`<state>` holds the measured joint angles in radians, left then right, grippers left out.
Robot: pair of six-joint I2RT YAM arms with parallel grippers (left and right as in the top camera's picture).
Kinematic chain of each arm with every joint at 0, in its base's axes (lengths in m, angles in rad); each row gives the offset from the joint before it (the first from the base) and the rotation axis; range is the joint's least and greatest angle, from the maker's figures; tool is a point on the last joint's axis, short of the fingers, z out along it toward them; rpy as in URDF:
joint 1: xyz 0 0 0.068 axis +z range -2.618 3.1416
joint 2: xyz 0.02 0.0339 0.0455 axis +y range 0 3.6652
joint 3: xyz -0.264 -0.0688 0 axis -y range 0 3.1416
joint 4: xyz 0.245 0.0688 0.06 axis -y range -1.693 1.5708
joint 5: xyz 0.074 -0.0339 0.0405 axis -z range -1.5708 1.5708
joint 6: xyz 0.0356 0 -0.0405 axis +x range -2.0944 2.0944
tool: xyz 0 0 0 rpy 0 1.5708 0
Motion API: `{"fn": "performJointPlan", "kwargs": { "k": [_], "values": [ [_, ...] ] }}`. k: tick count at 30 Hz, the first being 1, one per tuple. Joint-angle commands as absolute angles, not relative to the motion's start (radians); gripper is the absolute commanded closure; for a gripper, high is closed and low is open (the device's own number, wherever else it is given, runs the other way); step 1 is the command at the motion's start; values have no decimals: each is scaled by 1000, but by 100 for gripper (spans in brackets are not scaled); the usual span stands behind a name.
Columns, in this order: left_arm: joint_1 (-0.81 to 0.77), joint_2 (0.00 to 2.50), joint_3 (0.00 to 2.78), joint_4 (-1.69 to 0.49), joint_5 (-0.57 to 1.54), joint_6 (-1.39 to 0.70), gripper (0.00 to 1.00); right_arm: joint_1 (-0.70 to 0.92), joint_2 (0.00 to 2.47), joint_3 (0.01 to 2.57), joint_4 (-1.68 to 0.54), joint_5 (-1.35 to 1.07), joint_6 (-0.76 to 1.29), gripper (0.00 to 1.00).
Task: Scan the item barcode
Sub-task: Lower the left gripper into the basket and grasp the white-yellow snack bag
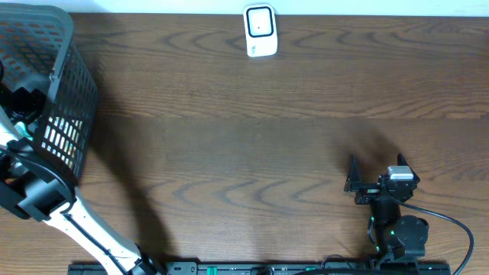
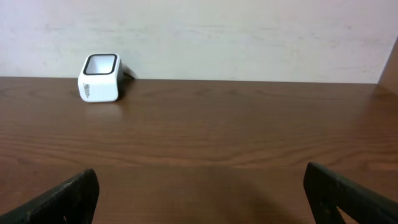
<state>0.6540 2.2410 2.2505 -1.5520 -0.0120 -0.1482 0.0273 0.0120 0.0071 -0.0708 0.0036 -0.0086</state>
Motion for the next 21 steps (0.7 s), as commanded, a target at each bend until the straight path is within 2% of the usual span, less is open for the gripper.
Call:
{"fn": "performJointPlan", "kwargs": {
  "k": [1, 8, 13, 21],
  "values": [
    [660, 2250, 2236, -1542, -50, -128, 2, 31, 7, 6, -75, 8, -16, 1],
    [660, 2250, 2236, -1546, 1, -133, 2, 31, 7, 6, -75, 8, -16, 1],
    [660, 2250, 2228, -1570, -6, -61, 2, 31, 7, 6, -75, 8, -16, 1],
    [660, 2250, 2212, -1595, -45, -59, 2, 31, 7, 6, -75, 8, -16, 1]
  ]
}}
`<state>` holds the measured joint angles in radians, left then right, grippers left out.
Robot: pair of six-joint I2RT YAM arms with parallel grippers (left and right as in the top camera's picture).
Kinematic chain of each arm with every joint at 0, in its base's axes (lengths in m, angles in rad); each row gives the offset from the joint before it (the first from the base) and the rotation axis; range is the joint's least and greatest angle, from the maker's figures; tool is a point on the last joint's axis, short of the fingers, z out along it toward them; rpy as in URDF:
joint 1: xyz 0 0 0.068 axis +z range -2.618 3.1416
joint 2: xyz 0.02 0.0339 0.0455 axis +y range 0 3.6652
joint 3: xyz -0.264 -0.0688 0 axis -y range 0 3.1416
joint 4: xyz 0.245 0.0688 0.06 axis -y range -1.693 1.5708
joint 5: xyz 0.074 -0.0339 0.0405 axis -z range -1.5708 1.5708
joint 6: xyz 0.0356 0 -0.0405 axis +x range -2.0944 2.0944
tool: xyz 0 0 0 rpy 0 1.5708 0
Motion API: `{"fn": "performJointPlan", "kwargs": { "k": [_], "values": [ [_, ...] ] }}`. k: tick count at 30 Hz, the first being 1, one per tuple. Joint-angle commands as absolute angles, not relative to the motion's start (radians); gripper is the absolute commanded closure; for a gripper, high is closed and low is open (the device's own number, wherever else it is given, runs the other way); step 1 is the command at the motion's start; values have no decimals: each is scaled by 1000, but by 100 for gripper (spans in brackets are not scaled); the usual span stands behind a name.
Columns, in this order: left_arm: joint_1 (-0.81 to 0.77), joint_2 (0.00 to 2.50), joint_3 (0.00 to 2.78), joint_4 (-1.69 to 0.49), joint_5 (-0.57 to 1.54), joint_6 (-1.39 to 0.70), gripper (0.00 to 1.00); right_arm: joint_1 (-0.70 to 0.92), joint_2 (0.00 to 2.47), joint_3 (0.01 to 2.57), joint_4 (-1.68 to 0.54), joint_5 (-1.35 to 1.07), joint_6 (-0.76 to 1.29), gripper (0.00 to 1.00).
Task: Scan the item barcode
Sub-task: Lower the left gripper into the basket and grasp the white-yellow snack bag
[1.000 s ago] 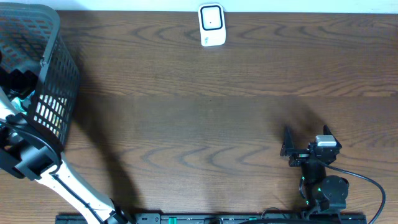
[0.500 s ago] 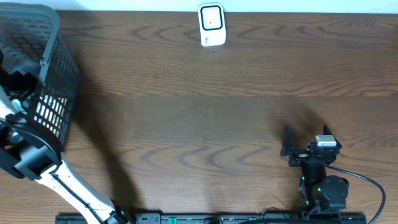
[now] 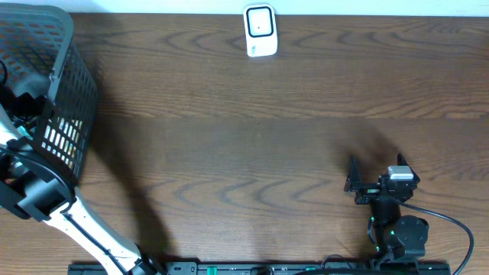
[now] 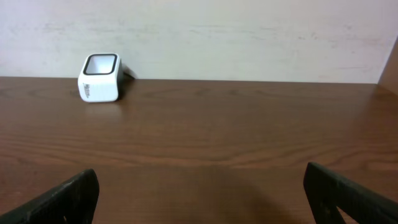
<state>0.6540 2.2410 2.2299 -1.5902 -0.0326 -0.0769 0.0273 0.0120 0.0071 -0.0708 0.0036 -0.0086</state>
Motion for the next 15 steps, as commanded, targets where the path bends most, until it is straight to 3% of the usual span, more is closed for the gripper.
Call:
{"fn": "performJointPlan", "kwargs": {
  "k": [1, 15],
  "values": [
    [660, 2250, 2203, -1595, -45, -58, 2, 31, 7, 6, -75, 8, -16, 1],
    [660, 2250, 2001, -1518, -35, 7, 2, 31, 7, 6, -75, 8, -16, 1]
  ]
}}
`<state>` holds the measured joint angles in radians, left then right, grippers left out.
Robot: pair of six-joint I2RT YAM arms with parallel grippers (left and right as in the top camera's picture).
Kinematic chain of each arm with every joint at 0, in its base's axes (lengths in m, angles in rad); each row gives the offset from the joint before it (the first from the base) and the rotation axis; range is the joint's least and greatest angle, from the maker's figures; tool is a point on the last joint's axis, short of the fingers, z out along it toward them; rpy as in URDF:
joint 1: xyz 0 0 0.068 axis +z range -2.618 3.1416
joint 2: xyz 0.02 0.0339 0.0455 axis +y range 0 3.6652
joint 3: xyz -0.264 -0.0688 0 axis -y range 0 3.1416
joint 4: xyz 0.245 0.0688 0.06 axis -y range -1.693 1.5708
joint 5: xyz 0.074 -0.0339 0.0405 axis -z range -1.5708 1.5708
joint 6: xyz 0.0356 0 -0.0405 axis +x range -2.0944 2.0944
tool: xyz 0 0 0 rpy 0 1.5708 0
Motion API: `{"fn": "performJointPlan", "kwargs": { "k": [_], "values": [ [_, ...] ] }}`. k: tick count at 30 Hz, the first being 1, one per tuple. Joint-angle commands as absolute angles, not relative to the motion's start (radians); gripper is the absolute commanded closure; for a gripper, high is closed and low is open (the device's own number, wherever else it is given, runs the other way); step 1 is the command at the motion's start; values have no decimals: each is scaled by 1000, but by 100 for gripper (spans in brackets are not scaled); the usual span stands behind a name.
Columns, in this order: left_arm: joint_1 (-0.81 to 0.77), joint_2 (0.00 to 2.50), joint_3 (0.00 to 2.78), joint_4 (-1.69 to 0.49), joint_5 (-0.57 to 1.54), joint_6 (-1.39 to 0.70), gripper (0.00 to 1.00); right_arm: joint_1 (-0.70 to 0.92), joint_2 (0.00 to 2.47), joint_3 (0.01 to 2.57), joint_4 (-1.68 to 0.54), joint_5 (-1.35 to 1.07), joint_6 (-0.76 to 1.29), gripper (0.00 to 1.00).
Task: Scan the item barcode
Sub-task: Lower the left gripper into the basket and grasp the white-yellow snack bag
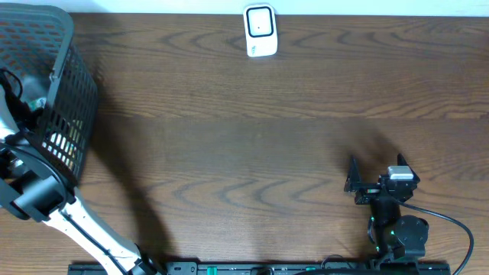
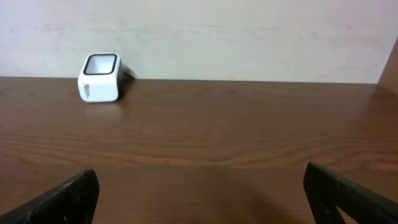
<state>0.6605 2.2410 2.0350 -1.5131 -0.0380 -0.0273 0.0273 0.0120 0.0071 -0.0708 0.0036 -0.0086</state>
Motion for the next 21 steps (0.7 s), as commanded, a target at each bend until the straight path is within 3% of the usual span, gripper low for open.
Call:
{"fn": "performJointPlan", "kwargs": {
  "k": [1, 18, 20, 21],
  "values": [
    [660, 2250, 1990, -1507, -35, 7, 2, 31, 7, 6, -75, 8, -16, 1],
    [660, 2250, 1839, -1205, -35, 29, 0, 31, 7, 6, -75, 8, -16, 1],
    [660, 2250, 1817, -1197, -35, 29, 21, 31, 7, 6, -75, 8, -16, 1],
    [660, 2250, 1813, -1198, -35, 29, 40, 31, 7, 6, -75, 8, -16, 1]
  ]
}}
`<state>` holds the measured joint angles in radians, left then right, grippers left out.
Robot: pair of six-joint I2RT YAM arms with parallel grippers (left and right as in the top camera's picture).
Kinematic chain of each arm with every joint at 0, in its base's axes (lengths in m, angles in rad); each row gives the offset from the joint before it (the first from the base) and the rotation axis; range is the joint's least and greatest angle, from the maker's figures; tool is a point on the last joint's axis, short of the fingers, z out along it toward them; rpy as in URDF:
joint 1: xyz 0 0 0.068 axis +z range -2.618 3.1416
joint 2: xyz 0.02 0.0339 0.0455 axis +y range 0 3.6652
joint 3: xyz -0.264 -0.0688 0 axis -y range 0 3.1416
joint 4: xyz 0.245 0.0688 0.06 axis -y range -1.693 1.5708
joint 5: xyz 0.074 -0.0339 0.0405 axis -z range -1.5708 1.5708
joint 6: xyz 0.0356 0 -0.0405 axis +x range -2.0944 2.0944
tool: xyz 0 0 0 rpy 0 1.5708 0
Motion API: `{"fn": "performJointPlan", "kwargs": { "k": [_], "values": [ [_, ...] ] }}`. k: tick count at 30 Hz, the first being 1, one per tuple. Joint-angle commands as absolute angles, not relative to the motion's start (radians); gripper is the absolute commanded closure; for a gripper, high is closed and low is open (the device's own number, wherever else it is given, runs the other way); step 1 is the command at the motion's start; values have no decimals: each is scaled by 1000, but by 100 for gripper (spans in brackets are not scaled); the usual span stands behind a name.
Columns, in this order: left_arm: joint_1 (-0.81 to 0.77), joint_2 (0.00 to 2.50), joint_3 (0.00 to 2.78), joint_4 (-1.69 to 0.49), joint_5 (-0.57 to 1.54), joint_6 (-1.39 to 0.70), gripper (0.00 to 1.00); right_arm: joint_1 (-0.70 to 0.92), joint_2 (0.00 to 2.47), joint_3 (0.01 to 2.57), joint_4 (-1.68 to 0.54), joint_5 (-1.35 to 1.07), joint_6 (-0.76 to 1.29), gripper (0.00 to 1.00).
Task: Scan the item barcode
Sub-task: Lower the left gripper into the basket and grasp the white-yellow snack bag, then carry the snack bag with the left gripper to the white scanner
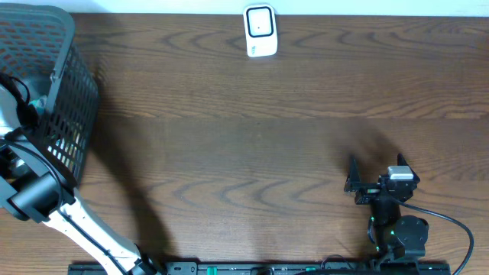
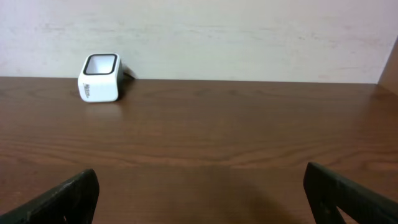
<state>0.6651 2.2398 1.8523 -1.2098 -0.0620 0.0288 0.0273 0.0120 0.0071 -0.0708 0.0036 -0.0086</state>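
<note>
The white barcode scanner (image 1: 260, 30) stands at the table's far edge, and it also shows at the upper left as the scanner (image 2: 99, 78) in the right wrist view. My left arm (image 1: 88, 229) reaches from the front left up into the black mesh basket (image 1: 72, 99). Its gripper is lost behind the mesh at the frame's left edge, and no item shows. My right gripper (image 1: 376, 174) rests low at the front right of the table. It is open with nothing between its fingers (image 2: 68, 199).
The tall basket fills the far left corner. A pale wall (image 2: 249, 37) rises right behind the scanner. The brown wooden table (image 1: 244, 137) runs between the basket and my right arm.
My left arm has shifted a little further left inside the basket, and the white patches seen through the mesh wall no longer show. The right gripper and the scanner have not moved.
My left arm was inside the basket at every moment, with dark gripper parts and a teal spot showing by the left edge at first. Those parts slid leftwards out of sight step by step. The right gripper stayed open and still throughout.
</note>
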Motion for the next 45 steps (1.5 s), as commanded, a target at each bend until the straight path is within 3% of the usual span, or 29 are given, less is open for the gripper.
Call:
{"fn": "performJointPlan", "kwargs": {
  "k": [1, 2, 4, 7, 17, 27, 35, 45],
  "values": [
    [660, 2250, 1809, -1198, -35, 29, 49, 31, 7, 6, -75, 8, -16, 1],
    [660, 2250, 1809, -1199, -35, 29, 61, 31, 7, 6, -75, 8, -16, 1],
    [660, 2250, 1810, -1201, -34, 21, 68, 31, 7, 6, -75, 8, -16, 1],
    [660, 2248, 1816, -1212, -35, 6, 92, 31, 7, 6, -75, 8, -16, 1],
    [660, 2152, 1919, -1262, -33, -108, 93, 31, 7, 6, -75, 8, -16, 1],
    [660, 1917, 1922, -1144, 164, -180, 93, 31, 7, 6, -75, 8, -16, 1],
    [660, 1796, 1922, -1085, 173, -196, 93, 31, 7, 6, -75, 8, -16, 1],
    [660, 1632, 1922, -984, 173, -410, 93, 31, 7, 6, -75, 8, -16, 1]
  ]
}}
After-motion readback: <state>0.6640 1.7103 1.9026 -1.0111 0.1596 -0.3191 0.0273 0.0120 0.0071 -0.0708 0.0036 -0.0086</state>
